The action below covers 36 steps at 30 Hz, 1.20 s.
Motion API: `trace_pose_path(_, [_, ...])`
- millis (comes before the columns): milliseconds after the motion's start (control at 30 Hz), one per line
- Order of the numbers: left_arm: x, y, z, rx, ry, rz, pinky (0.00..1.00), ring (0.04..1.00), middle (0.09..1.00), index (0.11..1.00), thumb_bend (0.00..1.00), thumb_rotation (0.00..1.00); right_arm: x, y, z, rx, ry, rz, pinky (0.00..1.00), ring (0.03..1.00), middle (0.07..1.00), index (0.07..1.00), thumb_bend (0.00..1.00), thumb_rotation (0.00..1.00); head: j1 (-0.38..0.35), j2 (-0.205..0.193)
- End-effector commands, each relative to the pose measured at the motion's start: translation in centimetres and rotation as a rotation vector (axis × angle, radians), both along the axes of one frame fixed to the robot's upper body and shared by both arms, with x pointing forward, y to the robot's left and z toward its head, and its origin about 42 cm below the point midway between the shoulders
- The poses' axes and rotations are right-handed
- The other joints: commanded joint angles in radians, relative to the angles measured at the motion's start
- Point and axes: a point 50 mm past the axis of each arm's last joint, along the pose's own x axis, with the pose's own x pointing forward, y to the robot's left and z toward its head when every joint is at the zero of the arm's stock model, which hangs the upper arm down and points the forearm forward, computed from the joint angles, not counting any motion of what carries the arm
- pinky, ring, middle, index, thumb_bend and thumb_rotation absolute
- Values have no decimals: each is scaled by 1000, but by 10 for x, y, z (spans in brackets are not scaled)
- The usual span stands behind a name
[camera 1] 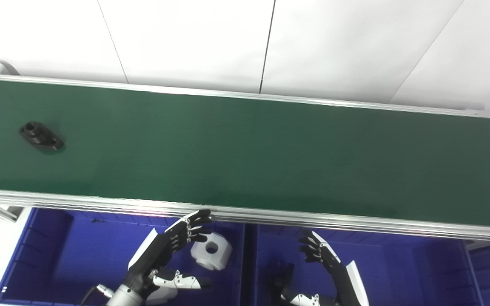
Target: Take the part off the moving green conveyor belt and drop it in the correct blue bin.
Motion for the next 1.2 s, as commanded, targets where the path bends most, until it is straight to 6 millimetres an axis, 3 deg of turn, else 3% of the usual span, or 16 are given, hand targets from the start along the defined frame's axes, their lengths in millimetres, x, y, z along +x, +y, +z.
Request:
trace_pose_path(0, [-1,0,10,7,-62,2,729,781,858,860,771,94,1,2,7,29,-62,3,684,761,816,873,837,401,0,1])
trace_pose_path(767, [-5,0,12,53,-70,-8,740,795,862,824,787,93,0,2,5,20,-83,-12,721,774,822,871,812,383,13,-6])
trace_pose_path(900, [-6,-1,10,60,-65,-13,738,794,867,824,786,98,-1,1,4,13,-86,-16,712,770,823,871,812,384,66,-32])
trace_pose_path(933, [-6,-2,9,59,-61,-16,738,794,866,823,788,99,-1,-1,2,4,-84,-16,712,771,824,872,812,390,112,-53])
trace_pose_path(967, [-6,-3,8,57,-58,-17,737,793,863,817,791,90,-2,-2,1,-2,-83,-16,714,775,824,876,813,411,112,-53])
trace_pose_path(1000, [-7,-5,6,58,-54,-18,737,793,863,817,792,89,-2,-4,-1,-11,-79,-15,714,775,824,877,813,413,170,-79])
trace_pose_path(1167, [-5,-11,2,98,-57,-25,706,773,840,796,819,102,-4,-10,-6,-15,-58,-23,700,770,832,886,803,405,258,-126])
